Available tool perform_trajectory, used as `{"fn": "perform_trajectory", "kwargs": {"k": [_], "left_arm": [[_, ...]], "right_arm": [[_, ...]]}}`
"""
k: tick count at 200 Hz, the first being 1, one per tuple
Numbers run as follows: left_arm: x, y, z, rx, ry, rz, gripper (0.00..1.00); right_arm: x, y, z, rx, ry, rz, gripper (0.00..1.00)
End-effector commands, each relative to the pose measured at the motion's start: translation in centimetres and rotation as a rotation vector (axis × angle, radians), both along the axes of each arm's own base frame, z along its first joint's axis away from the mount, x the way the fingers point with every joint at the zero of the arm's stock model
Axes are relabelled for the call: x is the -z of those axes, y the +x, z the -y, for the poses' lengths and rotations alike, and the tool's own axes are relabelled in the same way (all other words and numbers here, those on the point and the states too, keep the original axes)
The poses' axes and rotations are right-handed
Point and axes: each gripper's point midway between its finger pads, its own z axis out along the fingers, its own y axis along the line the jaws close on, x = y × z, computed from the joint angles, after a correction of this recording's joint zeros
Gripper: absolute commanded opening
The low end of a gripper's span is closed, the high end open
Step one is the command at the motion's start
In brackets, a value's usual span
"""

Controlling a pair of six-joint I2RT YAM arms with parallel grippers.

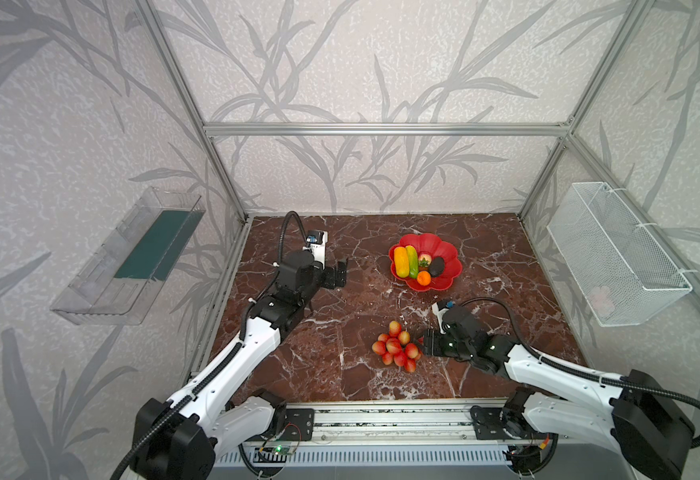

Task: Place and organize the fake fruits in the fruit bowl
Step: 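Move the right gripper to the lychee bunch and grasp its stems, then carry the lychee bunch over the red bowl and release it with the right gripper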

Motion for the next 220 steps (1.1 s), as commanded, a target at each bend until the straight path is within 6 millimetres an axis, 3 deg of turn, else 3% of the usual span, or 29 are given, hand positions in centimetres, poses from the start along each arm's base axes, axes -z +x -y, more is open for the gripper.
{"fn": "perform_trajectory", "kwargs": {"k": [1, 89, 180, 220], "left_arm": [[-1.5, 0.2, 0.0, 0.0, -0.028, 0.037, 0.96], [-1.5, 0.2, 0.1, 0.004, -0.035, 0.035, 0.96], [-1.4, 0.2, 0.1, 0.004, -0.033, 0.031, 0.96], [-1.6, 0.1, 0.1, 0.005, -0.034, 0.036, 0.96]], "right_arm": [[0.0, -0.1, -0.2, 0.009, 0.015, -0.001, 0.57], [0.8, -2.8, 2.7, 0.065, 0.0, -0.039, 0.61], [1.1, -2.2, 0.2, 0.034, 0.08, -0.048, 0.6], [1.2, -1.7, -0.4, 0.032, 0.081, -0.038, 0.53]]}}
